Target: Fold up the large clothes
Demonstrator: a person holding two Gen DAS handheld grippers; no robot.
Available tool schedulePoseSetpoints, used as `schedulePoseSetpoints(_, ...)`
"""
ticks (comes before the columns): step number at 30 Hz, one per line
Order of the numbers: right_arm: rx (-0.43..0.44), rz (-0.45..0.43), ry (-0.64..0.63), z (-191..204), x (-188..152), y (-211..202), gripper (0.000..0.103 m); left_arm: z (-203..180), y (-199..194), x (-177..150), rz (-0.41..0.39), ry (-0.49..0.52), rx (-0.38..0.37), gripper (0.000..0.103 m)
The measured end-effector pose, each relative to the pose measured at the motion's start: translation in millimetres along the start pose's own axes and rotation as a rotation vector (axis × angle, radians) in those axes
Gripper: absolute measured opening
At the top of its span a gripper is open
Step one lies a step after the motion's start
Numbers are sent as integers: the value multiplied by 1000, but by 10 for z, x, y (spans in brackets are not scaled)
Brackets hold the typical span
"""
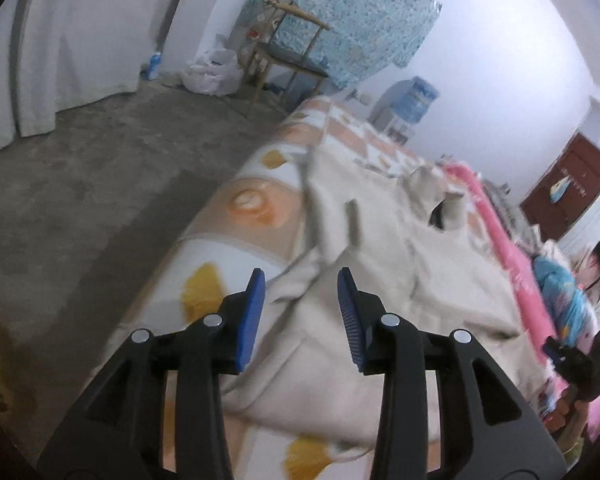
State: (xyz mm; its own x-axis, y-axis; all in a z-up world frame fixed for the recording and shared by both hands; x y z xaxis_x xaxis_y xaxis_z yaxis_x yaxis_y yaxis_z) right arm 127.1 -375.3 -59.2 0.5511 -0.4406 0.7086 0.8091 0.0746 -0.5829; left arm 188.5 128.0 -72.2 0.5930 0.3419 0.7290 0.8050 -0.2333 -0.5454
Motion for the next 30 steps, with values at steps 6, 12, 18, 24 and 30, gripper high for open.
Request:
schedulePoseSetpoints(6, -117, 72, -126, -185, -302, -43, 52, 29, 2, -384, 123, 135, 72, 44)
schedulePoseSetpoints(12, -210, 97, -291, -59, -412, 69, 46, -37, 57, -526, 100, 285, 196, 36)
schedulePoseSetpoints(18, -190, 95, -355, 119, -374, 70, 16, -211, -64, -422, 25, 402, 235, 7)
schedulePoseSetpoints(24, -111, 41, -324, 263, -184, -473, 15, -291, -629, -244, 9, 332, 107, 7)
schedulePoseSetpoints(30, -162, 148, -297, -53, -552, -544, 22, 245, -726, -782, 193, 278, 190, 10)
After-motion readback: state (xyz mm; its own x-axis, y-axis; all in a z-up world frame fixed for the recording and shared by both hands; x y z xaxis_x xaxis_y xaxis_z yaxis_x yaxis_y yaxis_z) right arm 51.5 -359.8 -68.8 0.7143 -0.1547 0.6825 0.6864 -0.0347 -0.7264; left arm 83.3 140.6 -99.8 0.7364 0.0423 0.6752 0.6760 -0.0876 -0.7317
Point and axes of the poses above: each gripper's, at about its wrist camera, not at the fingertips, and y roughly the way its jaws point, z to its left, x to its top, the point moved 8 cm from there along y, roughly the way its jaws point, and after that the axes turned 8 degrees about -z, right-handed, at the moved point
